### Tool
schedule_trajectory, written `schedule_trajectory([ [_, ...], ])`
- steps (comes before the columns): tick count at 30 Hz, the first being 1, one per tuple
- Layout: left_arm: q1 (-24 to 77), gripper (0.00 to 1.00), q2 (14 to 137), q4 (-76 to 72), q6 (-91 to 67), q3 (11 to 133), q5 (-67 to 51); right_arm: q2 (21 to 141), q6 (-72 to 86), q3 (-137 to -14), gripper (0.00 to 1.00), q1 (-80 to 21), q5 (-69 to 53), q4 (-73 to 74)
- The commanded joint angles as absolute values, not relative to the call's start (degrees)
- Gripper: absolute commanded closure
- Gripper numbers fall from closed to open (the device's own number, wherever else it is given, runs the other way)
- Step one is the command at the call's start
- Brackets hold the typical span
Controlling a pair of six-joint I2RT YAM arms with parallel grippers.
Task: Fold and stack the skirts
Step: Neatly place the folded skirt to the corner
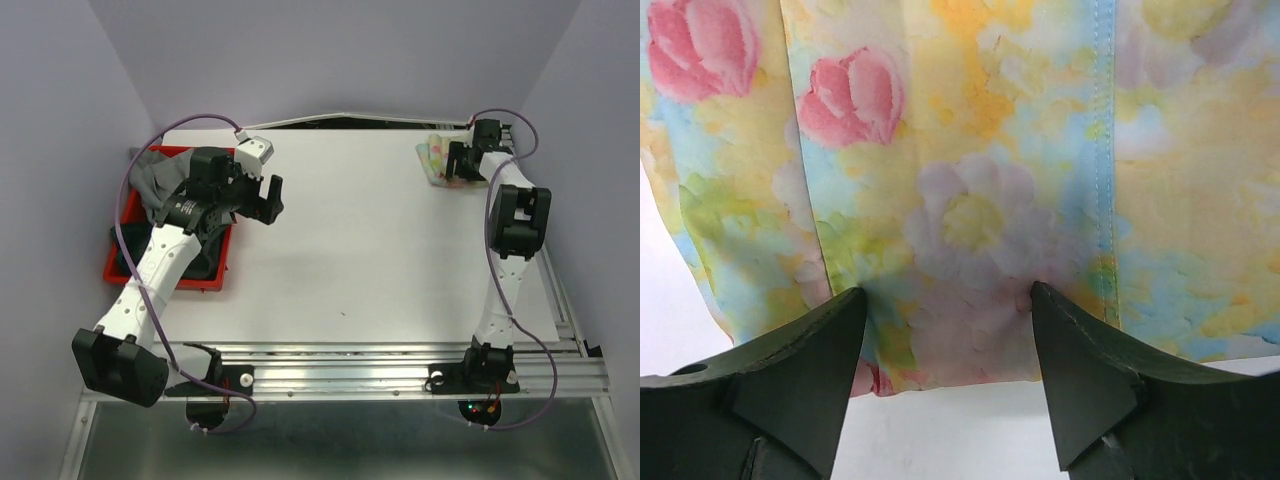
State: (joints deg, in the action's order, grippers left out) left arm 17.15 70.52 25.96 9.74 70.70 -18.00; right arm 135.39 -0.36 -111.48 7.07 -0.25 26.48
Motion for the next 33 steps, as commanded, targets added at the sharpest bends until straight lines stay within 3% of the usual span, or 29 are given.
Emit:
schedule_trajectory([
  [1,16.79,0.01,69.78,24.96,10.81,71.01,-18.72,144.39,-3.43,-116.7,0.28,7.99,2.72,28.83],
  [13,16.35,0.01,71.28,24.26,11.25,71.37,-19.16,145.55,-5.18,-121.73,0.23,9.14,2.47,27.16],
  [22,10.9,0.01,74.35,25.14,10.37,82.07,-22.67,132.73,-5.88,-126.92,0.0,9.14,-5.7,26.8],
  [28,2.47,0.01,74.88,28.12,9.39,88.75,-24.61,117.18,-9.66,-117.79,0.0,9.14,-12.46,34.34],
  [33,-4.38,0.01,78.22,38.65,16.42,93.51,-21.63,103.73,-11.43,-101.63,0.0,9.14,-18.27,38.93],
])
